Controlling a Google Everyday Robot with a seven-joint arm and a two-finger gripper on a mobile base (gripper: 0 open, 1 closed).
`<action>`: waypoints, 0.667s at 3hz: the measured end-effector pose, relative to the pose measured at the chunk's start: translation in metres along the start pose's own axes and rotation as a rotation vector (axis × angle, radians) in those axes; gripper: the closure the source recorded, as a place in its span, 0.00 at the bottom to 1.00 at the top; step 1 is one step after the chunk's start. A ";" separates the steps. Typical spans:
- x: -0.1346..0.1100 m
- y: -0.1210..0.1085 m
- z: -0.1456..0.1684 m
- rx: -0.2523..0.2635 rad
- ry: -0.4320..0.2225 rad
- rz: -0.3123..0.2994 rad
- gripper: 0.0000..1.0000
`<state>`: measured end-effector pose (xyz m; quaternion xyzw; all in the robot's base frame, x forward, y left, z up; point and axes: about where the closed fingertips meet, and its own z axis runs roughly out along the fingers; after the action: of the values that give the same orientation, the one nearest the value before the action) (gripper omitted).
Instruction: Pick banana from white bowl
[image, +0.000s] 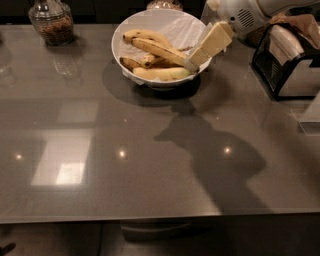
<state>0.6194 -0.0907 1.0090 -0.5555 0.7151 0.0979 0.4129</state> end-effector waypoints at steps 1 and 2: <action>-0.005 -0.022 0.036 0.007 0.012 -0.022 0.00; -0.006 -0.036 0.070 -0.006 0.016 -0.024 0.00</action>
Offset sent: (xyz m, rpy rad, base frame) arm 0.1012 0.0467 -0.0457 -0.0297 0.0021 0.0183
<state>0.6851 -0.0580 0.9798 -0.5661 0.7113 0.0907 0.4065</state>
